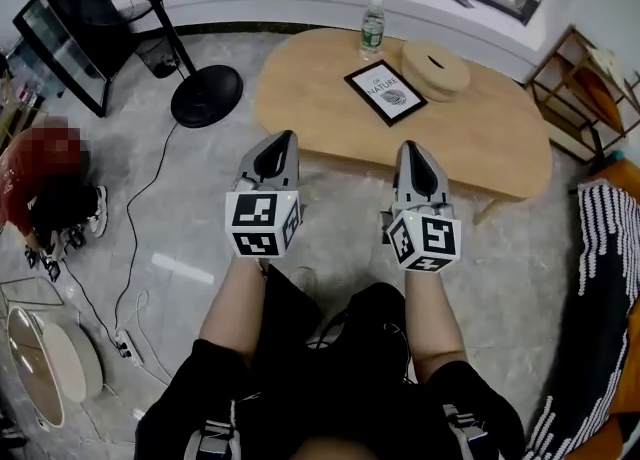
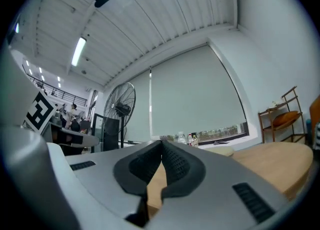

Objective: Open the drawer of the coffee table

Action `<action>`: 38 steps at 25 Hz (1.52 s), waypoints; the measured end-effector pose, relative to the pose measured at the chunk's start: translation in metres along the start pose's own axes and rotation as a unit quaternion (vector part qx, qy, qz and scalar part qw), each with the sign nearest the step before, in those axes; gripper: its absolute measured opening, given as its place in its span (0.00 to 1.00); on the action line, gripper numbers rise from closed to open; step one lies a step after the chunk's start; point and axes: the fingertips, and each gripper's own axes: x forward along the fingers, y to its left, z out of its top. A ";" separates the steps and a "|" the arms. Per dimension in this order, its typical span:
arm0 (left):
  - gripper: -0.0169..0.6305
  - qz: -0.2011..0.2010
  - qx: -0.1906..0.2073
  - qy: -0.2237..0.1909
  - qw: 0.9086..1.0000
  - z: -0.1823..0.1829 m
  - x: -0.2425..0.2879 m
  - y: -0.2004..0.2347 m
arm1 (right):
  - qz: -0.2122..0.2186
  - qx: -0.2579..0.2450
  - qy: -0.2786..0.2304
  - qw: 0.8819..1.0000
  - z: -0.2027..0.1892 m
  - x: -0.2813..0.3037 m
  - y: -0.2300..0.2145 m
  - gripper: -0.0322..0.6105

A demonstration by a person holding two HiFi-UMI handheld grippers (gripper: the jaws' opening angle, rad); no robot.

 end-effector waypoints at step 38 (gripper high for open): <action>0.45 -0.063 -0.024 0.146 0.987 -0.247 0.073 0.093 | 0.017 0.403 0.110 0.908 -0.293 -0.021 -0.060 0.43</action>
